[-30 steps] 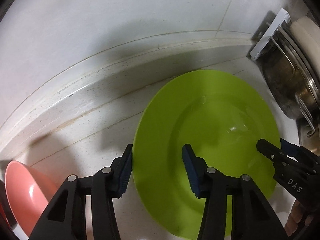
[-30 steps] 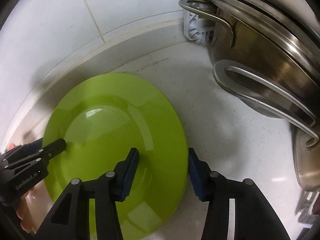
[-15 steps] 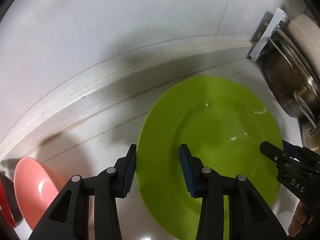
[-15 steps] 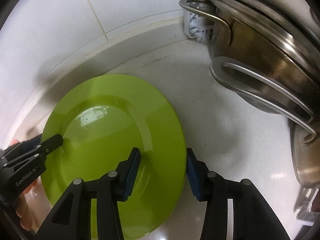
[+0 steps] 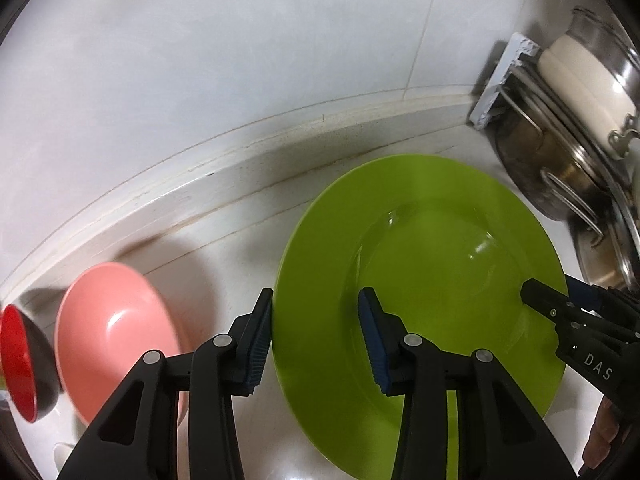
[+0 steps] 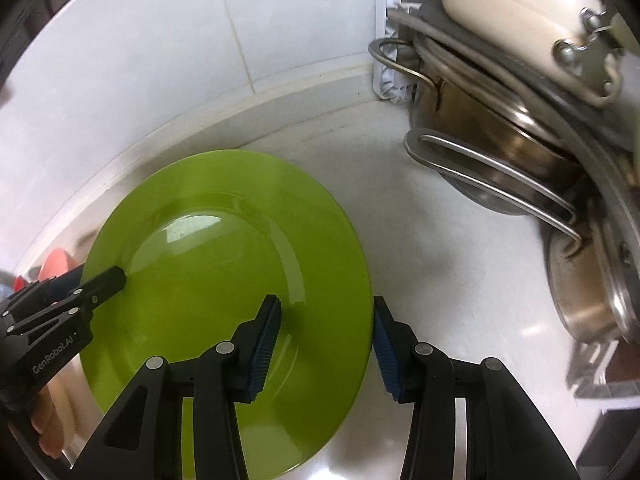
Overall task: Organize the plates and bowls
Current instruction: 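Lift the lime-green plate with both grippers and carry it to the stacked plates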
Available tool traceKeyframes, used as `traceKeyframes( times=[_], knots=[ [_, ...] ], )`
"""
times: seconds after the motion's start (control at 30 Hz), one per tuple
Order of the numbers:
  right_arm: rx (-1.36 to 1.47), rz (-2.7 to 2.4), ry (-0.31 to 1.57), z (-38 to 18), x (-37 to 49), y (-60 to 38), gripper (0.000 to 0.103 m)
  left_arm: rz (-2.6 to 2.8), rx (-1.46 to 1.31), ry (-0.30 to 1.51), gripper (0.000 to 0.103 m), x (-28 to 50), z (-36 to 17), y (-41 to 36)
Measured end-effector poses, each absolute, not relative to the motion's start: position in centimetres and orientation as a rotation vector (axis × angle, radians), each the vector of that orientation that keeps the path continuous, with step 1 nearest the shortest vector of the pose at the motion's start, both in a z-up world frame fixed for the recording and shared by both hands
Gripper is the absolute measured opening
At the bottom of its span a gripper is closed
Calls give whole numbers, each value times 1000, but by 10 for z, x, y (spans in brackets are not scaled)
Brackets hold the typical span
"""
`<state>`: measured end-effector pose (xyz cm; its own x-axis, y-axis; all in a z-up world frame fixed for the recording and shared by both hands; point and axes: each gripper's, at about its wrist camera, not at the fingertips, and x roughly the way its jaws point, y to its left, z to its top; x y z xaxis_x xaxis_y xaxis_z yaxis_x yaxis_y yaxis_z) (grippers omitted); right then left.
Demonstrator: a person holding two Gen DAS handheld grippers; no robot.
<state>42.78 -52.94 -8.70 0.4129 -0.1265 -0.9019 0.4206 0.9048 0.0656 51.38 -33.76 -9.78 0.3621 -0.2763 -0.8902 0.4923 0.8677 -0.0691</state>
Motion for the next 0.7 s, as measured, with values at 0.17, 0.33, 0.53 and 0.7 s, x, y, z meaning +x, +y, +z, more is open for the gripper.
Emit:
traceKeyframes(
  times=[0.17, 0.33, 0.53, 0.7],
  knots=[
    [290, -349, 1066, -69, 410, -512, 46, -500, 211, 1065, 42, 494, -78, -320],
    [276, -341, 1043, -50, 393, -492, 46, -491, 195, 1043, 42, 477, -62, -303],
    [244, -318, 1015, -32, 380, -459, 46, -461, 163, 1020, 42, 469, -45, -266],
    [225, -280, 992, -24, 371, -427, 46, -421, 133, 994, 41, 459, -32, -229]
  ],
)
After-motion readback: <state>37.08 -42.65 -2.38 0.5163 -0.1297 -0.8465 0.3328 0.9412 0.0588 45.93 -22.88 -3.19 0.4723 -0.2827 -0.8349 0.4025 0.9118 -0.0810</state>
